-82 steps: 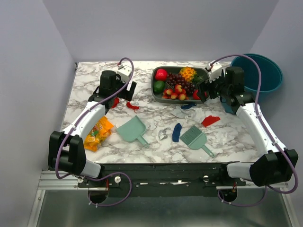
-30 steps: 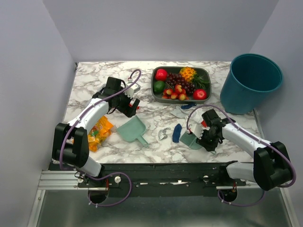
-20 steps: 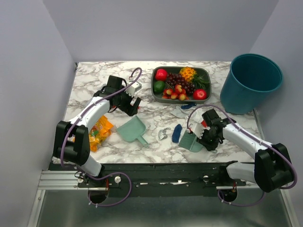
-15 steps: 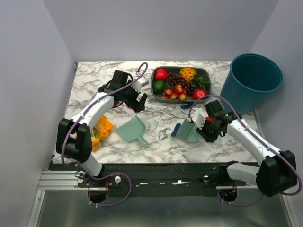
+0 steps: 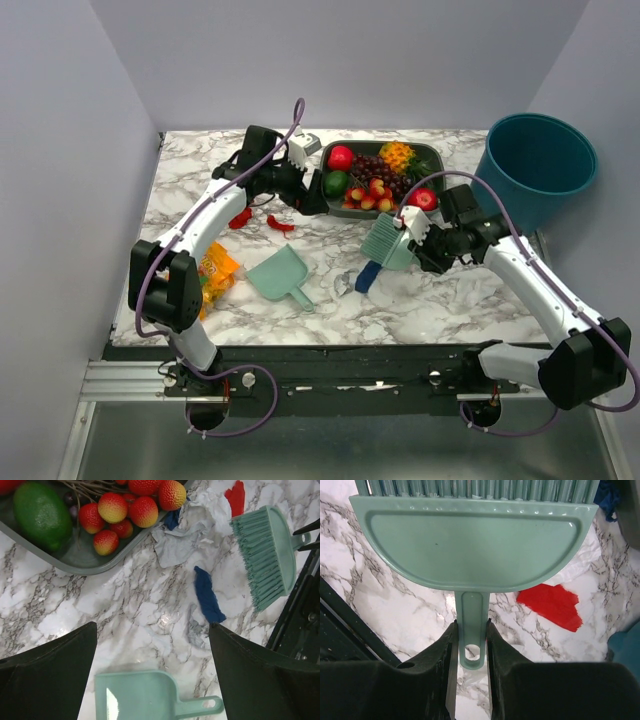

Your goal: Sweep away the paper scraps from the table

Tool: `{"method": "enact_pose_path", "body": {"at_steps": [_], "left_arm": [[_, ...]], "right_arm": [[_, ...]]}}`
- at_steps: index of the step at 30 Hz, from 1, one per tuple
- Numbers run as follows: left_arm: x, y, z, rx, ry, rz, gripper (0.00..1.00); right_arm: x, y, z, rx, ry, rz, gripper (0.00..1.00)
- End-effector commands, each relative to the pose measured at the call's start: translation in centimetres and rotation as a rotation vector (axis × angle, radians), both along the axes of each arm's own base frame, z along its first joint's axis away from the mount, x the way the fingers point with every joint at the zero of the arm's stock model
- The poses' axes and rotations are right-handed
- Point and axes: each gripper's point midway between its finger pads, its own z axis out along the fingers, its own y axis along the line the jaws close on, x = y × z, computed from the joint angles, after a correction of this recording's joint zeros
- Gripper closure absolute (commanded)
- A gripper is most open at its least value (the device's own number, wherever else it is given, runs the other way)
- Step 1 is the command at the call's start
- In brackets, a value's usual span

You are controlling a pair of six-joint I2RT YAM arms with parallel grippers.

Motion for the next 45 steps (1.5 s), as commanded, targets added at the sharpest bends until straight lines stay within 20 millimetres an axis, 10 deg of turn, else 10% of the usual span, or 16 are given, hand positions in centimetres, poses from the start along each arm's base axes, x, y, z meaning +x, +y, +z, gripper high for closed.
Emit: {"method": "enact_pose_path", "body": {"at_steps": [1, 19, 35, 45], "left_arm": [[-1.7, -1.2, 0.7, -0.096, 0.061, -0.067, 0.01], [-1.8, -4.5, 0.5, -0.249, 0.242, -0.187, 0.01], [-1.4, -4.7, 0.1, -0.249, 0.264, -0.187, 0.05], [-1.7, -5.1, 0.4, -0.277, 0.275, -0.237, 0.44]], "right_arm": [[1.8, 1.9, 2.2, 0.077, -0.084, 0.05, 0.99], [8.5, 11.0, 5.6, 0.1, -0.212, 0.237, 0.99], [7.8, 13.9, 5.1, 0.12, -0.187, 0.26, 0.99], [8.3, 14.7, 5.2, 0.149, -0.177, 0.246, 0.99]]}}
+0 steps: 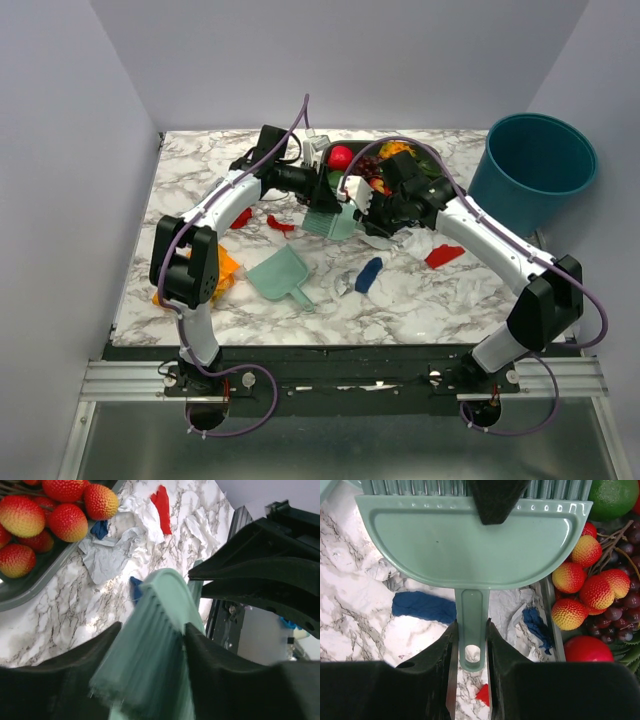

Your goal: Sweep away the paper scraps from the table

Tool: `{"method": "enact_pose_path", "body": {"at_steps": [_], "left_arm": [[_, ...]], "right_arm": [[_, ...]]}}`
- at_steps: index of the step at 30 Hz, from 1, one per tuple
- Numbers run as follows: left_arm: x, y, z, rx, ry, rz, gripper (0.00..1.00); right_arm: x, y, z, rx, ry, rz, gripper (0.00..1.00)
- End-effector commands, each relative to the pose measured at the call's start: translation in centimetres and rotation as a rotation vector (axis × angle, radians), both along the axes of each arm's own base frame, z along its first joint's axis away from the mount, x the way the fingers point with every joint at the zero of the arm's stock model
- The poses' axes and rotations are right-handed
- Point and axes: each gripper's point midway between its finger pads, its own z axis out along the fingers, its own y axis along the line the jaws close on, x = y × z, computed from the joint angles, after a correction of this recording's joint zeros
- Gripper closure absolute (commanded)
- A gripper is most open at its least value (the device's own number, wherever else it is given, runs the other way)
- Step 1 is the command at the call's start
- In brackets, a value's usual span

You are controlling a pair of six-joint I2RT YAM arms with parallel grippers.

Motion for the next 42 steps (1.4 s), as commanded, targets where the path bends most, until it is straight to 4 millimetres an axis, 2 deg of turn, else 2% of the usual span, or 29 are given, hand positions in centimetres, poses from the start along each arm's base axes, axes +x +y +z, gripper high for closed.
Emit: {"method": "enact_pose_path", "body": {"at_steps": [1, 2, 3, 4, 5, 6, 8, 9, 10, 11, 12, 13, 18, 22, 32, 35, 42], "left_arm": [[-0.6, -0.8, 1.3, -0.065, -0.012, -0.076, 0.49], [-0.5, -0.8, 1.4, -0.069, -0.013, -0.08, 0.54], [-0.6, -0.9, 1.5, -0.071, -0.016, -0.085, 0.65], [-0.7, -0.8, 1.6, -0.07, -0.019, -0.087, 0.7], [-0.6, -0.8, 1.5, -0.063, -0.023, -0.082, 0.74], [-0.5, -0.6, 1.5, -0.058, -0.057, -0.09, 0.76], [-0.8, -0.1, 1.4, -0.02, -0.087, -0.093, 0.78], [-0.7, 0.1, 1.8, -0.005, -0.137, -0.109, 0.82], [-1.3, 0.8, 0.8, 0.042, -0.172, -0.152, 0.84], [-1.5, 1.1, 0.7, 0.067, -0.196, -0.177, 0.87], [-1.2, 1.5, 1.2, 0.098, -0.239, -0.187, 0.92], [-1.9, 2.1, 0.4, 0.133, -0.253, -0.236, 0.94], [-2.6, 3.2, 1.2, 0.173, -0.352, -0.295, 0.98], [-3.0, 3.0, 3.0, 0.135, -0.407, -0.28, 0.98], [-2.8, 2.2, 5.2, 0.065, -0.428, -0.237, 0.98], [-2.8, 1.9, 5.6, 0.049, -0.419, -0.234, 0.99], [-2.9, 2.1, 6.0, 0.05, -0.433, -0.229, 1.0]], "right_arm": [[1.0, 1.4, 0.8, 0.044, -0.013, -0.004, 0.99], [1.1, 1.7, 1.0, 0.053, -0.006, -0.009, 0.95], [0.9, 1.7, 1.1, 0.058, 0.008, -0.012, 0.87], [0.9, 1.7, 1.2, 0.06, 0.012, -0.019, 0.76], [0.9, 1.7, 1.5, 0.067, 0.01, -0.027, 0.59], [0.8, 1.7, 2.1, 0.087, 0.017, -0.03, 0.52], [0.6, 1.7, 3.2, 0.125, 0.033, -0.018, 0.4], [0.5, 1.8, 4.5, 0.159, 0.044, -0.007, 0.38], [0.7, 1.8, 5.0, 0.175, 0.051, -0.009, 0.36], [0.8, 1.9, 5.5, 0.192, 0.062, -0.011, 0.34], [1.0, 1.9, 5.5, 0.21, 0.101, -0.018, 0.33], [1.5, 2.2, 6.7, 0.234, 0.091, -0.019, 0.33], [2.1, 3.9, 7.3, 0.302, 0.137, 0.041, 0.3], [1.9, 5.7, 7.9, 0.372, 0.183, 0.116, 0.29], [2.2, 7.1, 7.6, 0.432, 0.239, 0.182, 0.3], [2.5, 7.7, 7.7, 0.461, 0.261, 0.17, 0.32], [2.8, 8.0, 6.9, 0.463, 0.295, 0.154, 0.47]]}}
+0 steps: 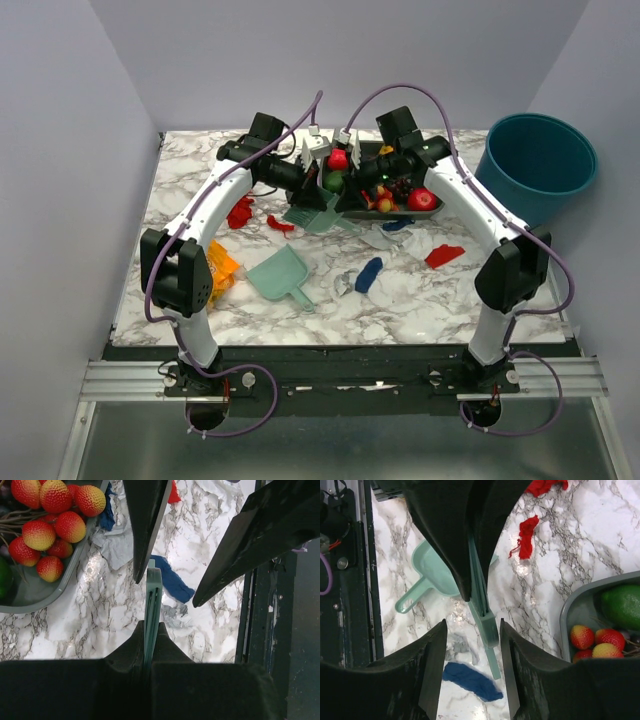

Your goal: Sweep away the paper scraps from the table

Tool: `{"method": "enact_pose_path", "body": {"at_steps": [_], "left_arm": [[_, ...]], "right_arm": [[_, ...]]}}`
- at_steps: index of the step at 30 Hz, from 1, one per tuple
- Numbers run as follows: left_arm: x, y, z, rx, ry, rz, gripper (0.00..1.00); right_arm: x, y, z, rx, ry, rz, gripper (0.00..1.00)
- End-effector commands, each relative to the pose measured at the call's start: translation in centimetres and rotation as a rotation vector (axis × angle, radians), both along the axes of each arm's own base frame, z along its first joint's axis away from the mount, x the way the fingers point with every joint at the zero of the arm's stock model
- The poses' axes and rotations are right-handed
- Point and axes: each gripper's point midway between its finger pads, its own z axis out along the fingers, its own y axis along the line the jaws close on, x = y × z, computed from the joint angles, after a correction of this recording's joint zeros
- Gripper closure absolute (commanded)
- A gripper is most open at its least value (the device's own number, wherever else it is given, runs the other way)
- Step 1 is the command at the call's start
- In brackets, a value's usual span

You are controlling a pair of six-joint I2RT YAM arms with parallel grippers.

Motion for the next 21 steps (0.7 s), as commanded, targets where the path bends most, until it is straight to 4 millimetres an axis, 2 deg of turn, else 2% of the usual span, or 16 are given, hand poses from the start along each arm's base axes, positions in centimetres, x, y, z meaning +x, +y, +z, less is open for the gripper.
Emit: {"method": "enact_pose_path", "body": {"at_steps": [1, 8, 11, 12, 13, 15, 16, 17, 18, 19, 20, 21], "left_arm": [[-0.6, -0.6, 2.9, -0.066, -0.072, -0.035, 1.0], [-0.4, -0.8, 3.3, -0.082, -0.07, -0.029, 1.0], [-0.4, -0.8, 3.3, -0.081, -0.066, -0.024, 0.97], [-0.3, -0.8, 3.2, -0.082, -0.064, -0.02, 0.86], [-0.1, -0.9, 3.5, -0.09, -0.073, -0.011, 0.75], [0.4, -0.6, 3.3, -0.101, -0.023, 0.045, 0.56], [1.2, -0.6, 4.6, -0.136, -0.075, 0.067, 0.5], [1.7, -0.1, 5.1, -0.159, -0.022, 0.133, 0.45], [2.1, 0.5, 4.4, -0.171, 0.013, 0.178, 0.36], [3.6, 0.7, 6.7, -0.241, -0.091, 0.216, 0.34], [4.2, 1.2, 7.5, -0.284, -0.068, 0.274, 0.32], [5.3, 2.6, 8.3, -0.341, 0.017, 0.378, 0.27]], "right_arm": [[0.3, 0.7, 0.2, 0.034, 0.027, 0.011, 0.48], [0.3, 0.8, -0.1, 0.036, 0.046, 0.013, 0.6], [0.3, 0.8, -0.1, 0.037, 0.048, 0.014, 0.78], [0.3, 0.8, -0.1, 0.037, 0.047, 0.014, 0.95], [0.4, 0.7, -0.1, 0.033, 0.044, 0.009, 0.99], [0.8, 0.2, 0.2, 0.044, 0.049, -0.015, 0.99], [0.9, -0.1, 0.7, 0.058, 0.059, -0.028, 0.99], [1.2, -0.5, 0.9, 0.07, 0.078, -0.054, 0.99], [2.6, -1.4, 1.8, 0.109, 0.111, -0.129, 0.99], [3.1, -2.0, 2.6, 0.139, 0.135, -0.165, 1.0], [3.6, -2.6, 3.5, 0.168, 0.155, -0.206, 0.99], [5.0, -3.7, 4.8, 0.22, 0.198, -0.289, 0.99]]}}
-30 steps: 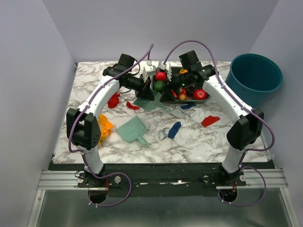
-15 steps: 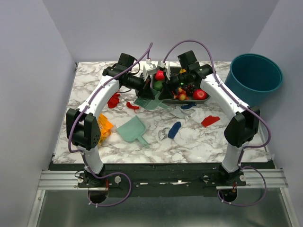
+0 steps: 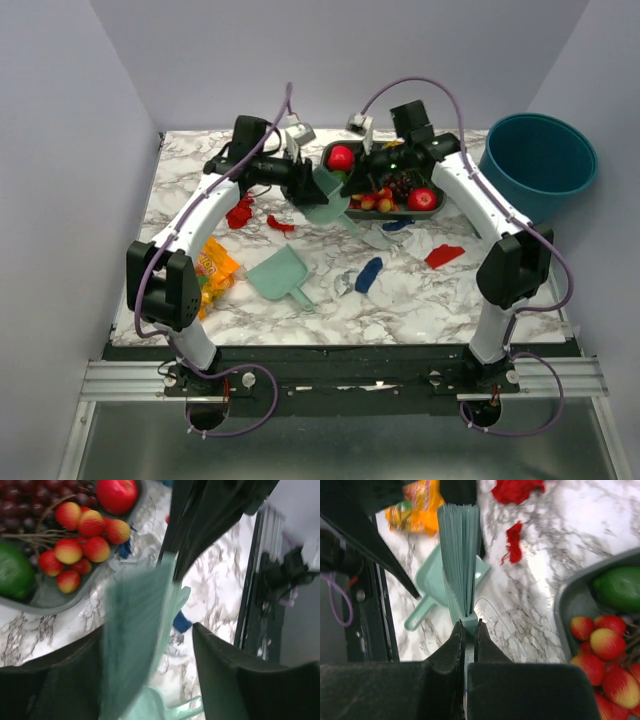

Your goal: Sweep away the paper scraps from the table

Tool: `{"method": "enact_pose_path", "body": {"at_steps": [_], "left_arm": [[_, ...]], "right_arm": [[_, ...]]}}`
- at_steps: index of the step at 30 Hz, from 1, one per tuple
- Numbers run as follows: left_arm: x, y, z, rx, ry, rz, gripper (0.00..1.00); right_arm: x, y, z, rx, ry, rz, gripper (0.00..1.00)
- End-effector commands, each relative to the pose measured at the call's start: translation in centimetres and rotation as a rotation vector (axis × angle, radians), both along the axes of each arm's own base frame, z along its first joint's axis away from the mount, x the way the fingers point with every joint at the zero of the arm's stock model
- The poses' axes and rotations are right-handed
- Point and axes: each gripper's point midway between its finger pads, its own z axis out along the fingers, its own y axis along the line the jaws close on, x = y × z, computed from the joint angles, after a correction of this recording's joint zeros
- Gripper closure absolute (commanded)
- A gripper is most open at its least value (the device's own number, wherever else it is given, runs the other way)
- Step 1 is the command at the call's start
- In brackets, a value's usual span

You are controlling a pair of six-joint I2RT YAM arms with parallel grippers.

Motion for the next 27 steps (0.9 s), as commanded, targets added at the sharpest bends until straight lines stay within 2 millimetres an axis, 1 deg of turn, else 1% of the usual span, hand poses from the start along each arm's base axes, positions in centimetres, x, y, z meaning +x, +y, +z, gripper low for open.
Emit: {"method": "enact_pose_path", "body": {"at_steps": [1, 2, 3, 5, 6, 7, 9, 11, 13, 14, 16, 17, 18, 19, 21, 22, 24, 25, 26, 27], "left_arm": [[5.4, 3.2, 7.7, -0.298, -0.076, 0.324, 0.25], [6.1, 3.9, 8.1, -0.336, -0.059, 0.371, 0.23], [6.7, 4.7, 8.5, -0.391, 0.027, 0.433, 0.21], [7.5, 4.9, 9.1, -0.457, 0.043, 0.461, 0.21], [7.6, 4.8, 9.2, -0.48, 0.07, 0.471, 0.2], [7.7, 4.3, 9.3, -0.499, 0.093, 0.467, 0.2], [7.2, 3.2, 9.6, -0.5, 0.087, 0.424, 0.2], [6.9, 1.9, 10.2, -0.504, 0.069, 0.378, 0.2], [7.3, 1.5, 10.5, -0.501, 0.067, 0.376, 0.19], [7.6, 1.3, 10.1, -0.496, 0.079, 0.383, 0.19], [8.4, 1.4, 10.0, -0.494, 0.084, 0.412, 0.19], [8.6, 1.3, 9.6, -0.491, 0.092, 0.412, 0.2], [8.5, 1.3, 9.7, -0.496, 0.093, 0.405, 0.22], [8.3, 1.0, 9.9, -0.5, 0.087, 0.381, 0.28], [8.2, 0.9, 9.7, -0.5, 0.09, 0.367, 0.36], [7.9, 0.7, 9.6, -0.498, 0.086, 0.341, 0.46], [7.6, 0.6, 9.5, -0.494, 0.088, 0.319, 0.56], [7.4, 0.6, 9.4, -0.492, 0.08, 0.305, 0.67], [6.9, 0.4, 9.3, -0.486, 0.083, 0.272, 0.74], [6.7, 0.4, 9.2, -0.482, 0.084, 0.26, 0.81]], "right_arm": [[3.7, -3.2, 5.6, 0.198, 0.116, -0.228, 1.0], [4.2, -3.6, 6.6, 0.23, 0.147, -0.266, 0.99], [5.3, -4.0, 8.4, 0.297, 0.19, -0.325, 0.99], [6.3, -4.2, 10.0, 0.358, 0.232, -0.379, 0.99], [6.6, -4.1, 10.8, 0.381, 0.256, -0.405, 1.0], [6.7, -3.7, 12.0, 0.401, 0.236, -0.395, 0.99], [6.6, -3.0, 13.1, 0.431, 0.239, -0.386, 0.99], [6.6, -2.8, 13.3, 0.438, 0.234, -0.383, 1.0], [6.4, -2.7, 13.3, 0.442, 0.236, -0.373, 0.99], [6.3, -2.7, 12.9, 0.438, 0.246, -0.372, 1.0], [5.9, -2.7, 13.2, 0.446, 0.245, -0.361, 0.99], [5.8, -2.7, 12.9, 0.443, 0.254, -0.36, 1.0], [5.7, -2.7, 12.7, 0.442, 0.257, -0.359, 0.99], [5.8, -2.9, 12.7, 0.441, 0.256, -0.369, 0.99], [5.9, -2.9, 12.3, 0.435, 0.252, -0.372, 0.99], [5.9, -2.9, 12.1, 0.432, 0.251, -0.372, 1.0], [6.0, -2.8, 11.7, 0.426, 0.241, -0.367, 0.99], [6.0, -2.8, 11.5, 0.423, 0.235, -0.358, 0.99], [5.7, -2.7, 11.4, 0.42, 0.236, -0.328, 0.96], [5.6, -2.7, 11.0, 0.409, 0.218, -0.306, 0.76]]}}
